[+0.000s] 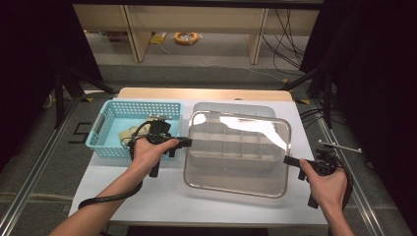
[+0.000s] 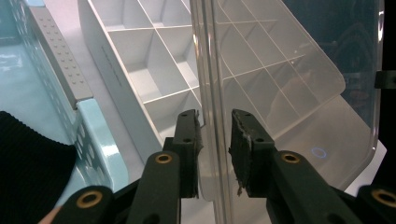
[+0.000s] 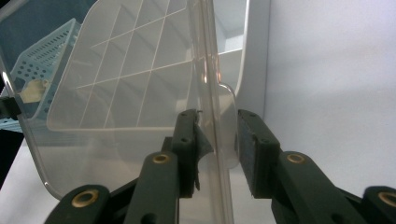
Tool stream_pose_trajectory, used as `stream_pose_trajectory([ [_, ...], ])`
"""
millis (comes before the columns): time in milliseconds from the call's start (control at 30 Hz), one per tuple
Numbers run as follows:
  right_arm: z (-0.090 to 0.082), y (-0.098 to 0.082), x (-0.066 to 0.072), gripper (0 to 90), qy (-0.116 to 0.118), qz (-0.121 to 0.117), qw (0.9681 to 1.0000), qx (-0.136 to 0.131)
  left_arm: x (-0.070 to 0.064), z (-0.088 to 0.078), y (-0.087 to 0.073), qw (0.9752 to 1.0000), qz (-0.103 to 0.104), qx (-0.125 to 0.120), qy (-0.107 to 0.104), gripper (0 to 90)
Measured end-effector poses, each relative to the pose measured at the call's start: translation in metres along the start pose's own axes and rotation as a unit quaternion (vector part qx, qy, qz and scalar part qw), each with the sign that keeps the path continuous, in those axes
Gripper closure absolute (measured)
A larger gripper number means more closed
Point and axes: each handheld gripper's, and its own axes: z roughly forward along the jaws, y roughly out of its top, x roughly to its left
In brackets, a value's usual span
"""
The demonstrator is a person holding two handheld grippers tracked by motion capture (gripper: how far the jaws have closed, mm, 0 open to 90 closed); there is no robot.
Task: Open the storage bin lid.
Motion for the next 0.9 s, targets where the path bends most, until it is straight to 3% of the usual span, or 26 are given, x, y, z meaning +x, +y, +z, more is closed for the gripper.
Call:
stream_pose_trajectory([
  [200,-0.0018,-0.0013,-0.0006,70.4,0.004,0.001,1.0,0.005,-0.0009,0.0003,-0.0013,1.0,0.002,0.001,0.0,72.0],
  [233,0.0004,-0.0024,0.0,70.5,0.0,0.015,0.9999,0.004,-0.0014,0.0004,-0.0016,1.0,0.0,0.001,0.0,72.0],
  [267,0.0001,-0.0023,-0.0022,70.4,0.001,-0.001,1.0,0.001,-0.0015,0.0004,-0.0016,1.0,0.001,0.002,-0.001,72.0],
  [367,-0.0013,-0.0032,-0.0004,70.5,0.002,0.014,0.9999,0.006,-0.0017,0.0004,-0.0016,1.0,0.004,0.005,-0.004,72.1],
  [400,-0.0013,-0.0032,-0.0004,70.5,0.002,0.014,0.9999,0.006,-0.0019,0.0003,-0.0016,1.0,0.004,0.005,-0.004,72.1],
  [433,-0.0013,-0.0032,-0.0028,70.4,0.002,-0.001,1.0,0.002,-0.0021,0.0004,-0.0017,1.0,0.004,0.005,-0.004,72.1],
  [600,-0.0016,-0.004,-0.0032,70.4,0.001,-0.004,1.0,-0.002,-0.0023,0.0009,-0.0032,0.9999,0.003,0.008,-0.007,72.2],
  [667,-0.0028,-0.0042,-0.0028,70.4,0.008,0.002,1.0,0.004,-0.0027,0.001,-0.004,0.9999,0.002,0.007,-0.006,72.3],
  [700,-0.0039,-0.0049,-0.002,70.4,0.001,0.01,0.9999,0.006,-0.0034,0.0011,-0.0045,0.9999,0.0,0.007,-0.007,72.4],
  [767,-0.0032,-0.0056,-0.0042,70.4,-0.002,0.0,1.0,0.003,-0.0036,0.0011,-0.0047,0.9999,0.001,0.008,-0.007,72.4],
  [900,-0.0034,-0.0065,-0.0042,70.4,0.0,0.002,1.0,0.007,-0.0035,0.0014,-0.0058,1.0,0.002,0.008,-0.004,72.4],
])
